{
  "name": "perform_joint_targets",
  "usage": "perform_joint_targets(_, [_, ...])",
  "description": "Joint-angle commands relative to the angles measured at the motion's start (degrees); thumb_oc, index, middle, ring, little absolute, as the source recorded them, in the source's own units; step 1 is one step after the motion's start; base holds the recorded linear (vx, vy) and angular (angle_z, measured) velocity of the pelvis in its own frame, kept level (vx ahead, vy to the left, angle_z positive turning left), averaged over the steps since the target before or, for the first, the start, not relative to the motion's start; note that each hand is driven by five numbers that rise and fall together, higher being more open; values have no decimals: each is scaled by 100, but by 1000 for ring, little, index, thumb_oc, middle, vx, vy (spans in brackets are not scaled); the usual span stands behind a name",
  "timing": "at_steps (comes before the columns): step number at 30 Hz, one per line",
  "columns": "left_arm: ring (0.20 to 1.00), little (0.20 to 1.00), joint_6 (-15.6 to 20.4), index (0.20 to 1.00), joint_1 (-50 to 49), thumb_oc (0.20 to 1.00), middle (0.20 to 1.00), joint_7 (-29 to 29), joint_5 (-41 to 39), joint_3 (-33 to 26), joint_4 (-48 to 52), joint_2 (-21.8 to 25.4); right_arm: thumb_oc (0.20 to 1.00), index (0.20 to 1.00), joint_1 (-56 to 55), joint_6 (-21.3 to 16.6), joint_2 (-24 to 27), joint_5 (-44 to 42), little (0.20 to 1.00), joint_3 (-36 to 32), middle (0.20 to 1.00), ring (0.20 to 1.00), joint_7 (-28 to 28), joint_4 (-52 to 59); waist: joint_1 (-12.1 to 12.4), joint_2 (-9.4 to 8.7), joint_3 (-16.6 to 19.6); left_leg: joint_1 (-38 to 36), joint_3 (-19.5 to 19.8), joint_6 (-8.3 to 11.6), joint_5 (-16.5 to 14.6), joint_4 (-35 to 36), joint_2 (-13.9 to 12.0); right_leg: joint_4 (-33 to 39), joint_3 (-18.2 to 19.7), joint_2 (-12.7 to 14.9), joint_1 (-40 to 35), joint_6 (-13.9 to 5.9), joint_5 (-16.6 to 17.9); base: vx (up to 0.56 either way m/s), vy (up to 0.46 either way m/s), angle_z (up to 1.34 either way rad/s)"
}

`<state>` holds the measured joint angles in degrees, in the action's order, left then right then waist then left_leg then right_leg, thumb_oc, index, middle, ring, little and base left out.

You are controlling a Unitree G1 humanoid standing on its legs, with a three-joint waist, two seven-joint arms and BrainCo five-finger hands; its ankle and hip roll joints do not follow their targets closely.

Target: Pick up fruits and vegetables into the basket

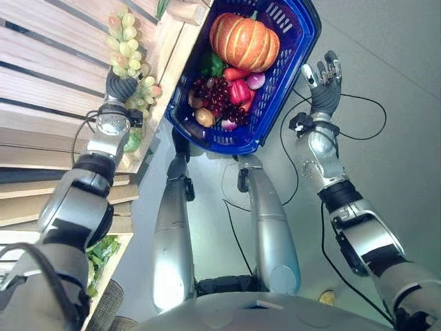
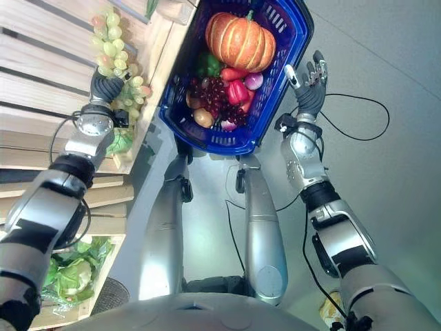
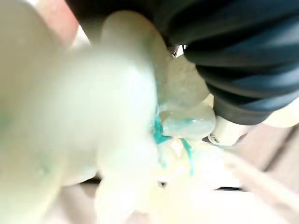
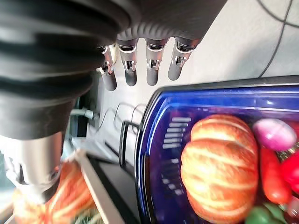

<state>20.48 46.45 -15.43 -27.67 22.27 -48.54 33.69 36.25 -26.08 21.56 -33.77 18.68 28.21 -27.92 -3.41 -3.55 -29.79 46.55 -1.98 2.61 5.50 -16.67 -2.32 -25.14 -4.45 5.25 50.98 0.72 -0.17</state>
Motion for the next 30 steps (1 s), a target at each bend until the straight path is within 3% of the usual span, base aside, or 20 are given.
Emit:
perform_joint_targets(1, [200,200,1143,200,-328,200,200,187,-338,-611,882,-347,1000,1000,-381,-157,253,588,1000,-323,1000,1000,-176,833,33,365,-1,-5,167,21,-323,-287,26,309,-36,-38,-356,-424,154,-29,-15,5])
perform_joint_targets(6, [200,200,1708,200,-676,200,200,868,-459,-952,2043,-504,1000,1000,-509,116,255,923,1000,-391,1000,1000,-582,1391,151,424,-1,-147,204,2,-348,-257,72,290,-128,50,-509,-436,89,-18,-16,6])
perform_joint_targets(9, [200,200,1741,200,-784,200,200,1201,-520,-995,2714,-542,1000,1000,-555,290,264,1026,1000,-368,1000,1000,-914,1707,170,431,-1,-237,188,-8,-337,-203,83,333,-164,84,-603,-435,87,-17,-12,4])
perform_joint_targets(18, [200,200,1271,200,-444,200,200,1719,154,-566,4402,-432,1000,1000,-383,817,331,960,1000,-44,1000,1000,-1762,2554,168,410,-1,-387,126,-29,-280,-117,67,452,-201,110,-802,-429,127,-5,-2,1])
perform_joint_targets(30, [200,200,911,200,197,200,200,2400,307,106,5359,-596,1000,1000,46,1549,289,496,1000,491,1000,1000,-2308,2871,137,353,-1,-469,72,-55,-191,24,57,617,-179,79,-917,-404,226,0,0,0])
